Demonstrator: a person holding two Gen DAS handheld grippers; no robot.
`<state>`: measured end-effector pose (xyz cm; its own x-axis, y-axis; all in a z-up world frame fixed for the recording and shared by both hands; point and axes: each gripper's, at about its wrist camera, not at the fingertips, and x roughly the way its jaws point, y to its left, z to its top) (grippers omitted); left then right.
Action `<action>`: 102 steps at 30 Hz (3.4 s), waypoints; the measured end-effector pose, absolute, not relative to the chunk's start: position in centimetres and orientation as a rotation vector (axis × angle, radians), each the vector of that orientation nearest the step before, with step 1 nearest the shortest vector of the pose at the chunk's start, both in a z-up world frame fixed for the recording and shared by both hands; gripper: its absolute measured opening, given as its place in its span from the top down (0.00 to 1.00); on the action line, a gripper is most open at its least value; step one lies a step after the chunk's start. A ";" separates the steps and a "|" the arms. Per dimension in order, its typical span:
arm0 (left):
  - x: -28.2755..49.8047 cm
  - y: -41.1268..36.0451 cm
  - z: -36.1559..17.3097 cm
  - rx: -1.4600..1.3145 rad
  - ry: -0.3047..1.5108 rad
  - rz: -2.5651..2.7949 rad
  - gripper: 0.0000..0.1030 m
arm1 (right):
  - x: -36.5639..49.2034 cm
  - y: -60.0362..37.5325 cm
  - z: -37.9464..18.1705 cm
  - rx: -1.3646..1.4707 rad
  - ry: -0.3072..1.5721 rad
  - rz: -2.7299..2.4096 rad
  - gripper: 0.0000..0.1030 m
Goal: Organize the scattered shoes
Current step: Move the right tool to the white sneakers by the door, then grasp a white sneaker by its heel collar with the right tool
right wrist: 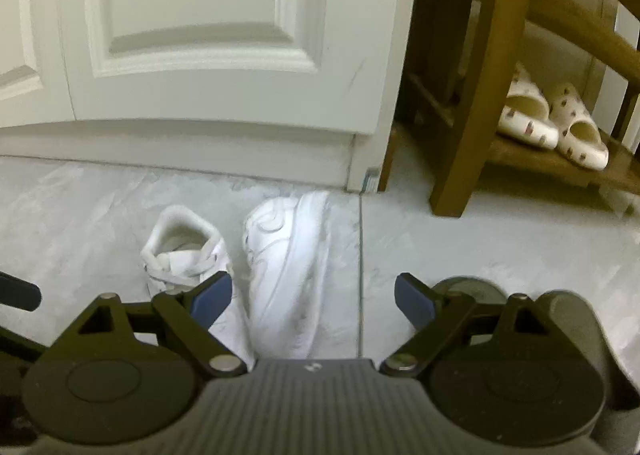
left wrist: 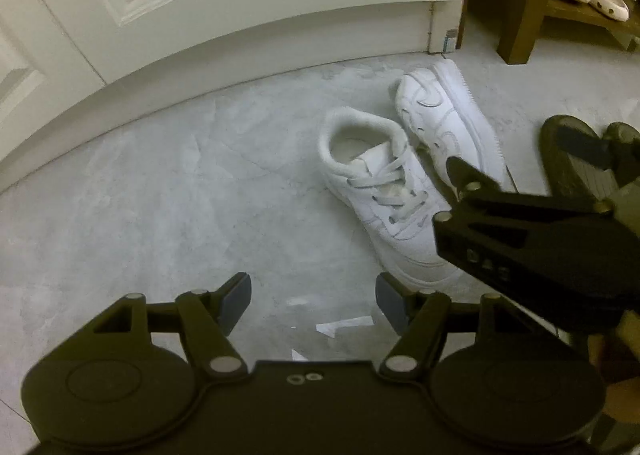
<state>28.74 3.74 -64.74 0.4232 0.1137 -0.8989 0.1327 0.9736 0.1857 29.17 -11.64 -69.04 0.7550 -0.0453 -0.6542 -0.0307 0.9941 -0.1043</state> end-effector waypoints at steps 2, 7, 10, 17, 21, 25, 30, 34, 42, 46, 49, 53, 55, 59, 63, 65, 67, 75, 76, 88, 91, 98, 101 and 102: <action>29.2 4.1 -65.2 0.226 1.154 0.001 0.33 | 29.8 -11.3 -70.2 -0.109 0.756 -0.028 0.14; 29.3 4.0 -65.5 0.230 1.158 -0.008 0.33 | 30.1 -11.9 -71.7 -0.036 0.795 -0.031 0.35; 29.1 3.9 -65.3 0.239 1.150 -0.017 0.33 | 30.1 -12.0 -72.2 -0.021 0.807 -0.003 0.56; 28.5 2.8 -64.5 0.260 1.126 -0.039 0.33 | 29.5 -13.4 -72.1 0.069 0.793 0.016 0.62; 28.2 2.1 -64.2 0.275 1.108 -0.050 0.33 | 29.2 -14.7 -71.0 0.143 0.769 0.031 0.63; 28.0 1.1 -63.9 0.284 1.103 -0.064 0.32 | 29.0 -15.7 -70.2 0.186 0.752 0.032 0.64; 27.5 0.0 -63.2 0.309 1.082 -0.090 0.32 | 28.9 -15.7 -70.6 0.175 0.818 0.046 0.61; 27.4 0.0 -63.0 0.301 1.079 -0.095 0.32 | 28.5 -16.6 -71.7 0.299 0.890 0.012 0.53; 27.8 1.0 -63.5 0.282 1.101 -0.080 0.32 | 27.9 -14.0 -69.6 0.035 0.745 -0.008 0.27; 28.0 1.6 -63.6 0.274 1.106 -0.073 0.32 | 28.8 -12.7 -69.2 -0.014 0.731 0.035 0.27; 28.1 2.0 -63.7 0.266 1.109 -0.069 0.32 | 30.0 -11.9 -70.2 -0.029 0.794 0.030 0.28; 28.1 2.5 -63.9 0.261 1.112 -0.064 0.32 | 30.4 -13.0 -70.8 0.074 0.828 0.020 0.48; 28.2 2.7 -64.0 0.260 1.118 -0.060 0.32 | 30.4 -13.9 -71.0 0.167 0.836 0.012 0.49; 28.4 2.7 -64.2 0.258 1.129 -0.060 0.32 | 30.6 -17.8 -71.4 0.544 0.862 -0.032 0.50; 28.3 2.2 -64.1 0.263 1.125 -0.073 0.32 | 29.4 -21.6 -73.9 1.082 0.924 -0.038 0.48; 28.1 1.9 -63.9 0.273 1.116 -0.084 0.32 | 28.5 -22.1 -74.7 1.179 0.945 -0.054 0.38; 28.0 1.6 -63.8 0.276 1.114 -0.092 0.32 | 28.1 -21.5 -73.6 1.057 0.978 -0.090 0.31; 27.6 1.3 -63.4 0.279 1.111 -0.107 0.32 | 25.9 -20.1 -70.6 0.842 1.102 -0.119 0.26; 27.6 1.3 -63.3 0.279 1.109 -0.108 0.32 | 25.5 -20.2 -70.4 0.819 1.115 -0.123 0.26; 28.2 1.1 -63.3 0.269 1.103 -0.101 0.32 | 29.1 -18.3 -65.2 0.209 0.868 0.028 0.26; 28.5 1.8 -63.5 0.248 1.118 -0.082 0.32 | 31.1 -17.9 -65.9 0.130 0.895 0.040 0.27; 28.8 2.6 -64.4 0.235 1.160 -0.071 0.32 | 34.6 -17.4 -69.1 0.047 1.058 0.038 0.39; 28.8 2.5 -64.6 0.237 1.163 -0.077 0.32 | 35.4 -17.3 -69.9 0.017 1.084 0.045 0.52; 28.7 2.5 -64.5 0.237 1.163 -0.080 0.32 | 35.5 -17.4 -70.0 0.010 1.082 0.065 0.55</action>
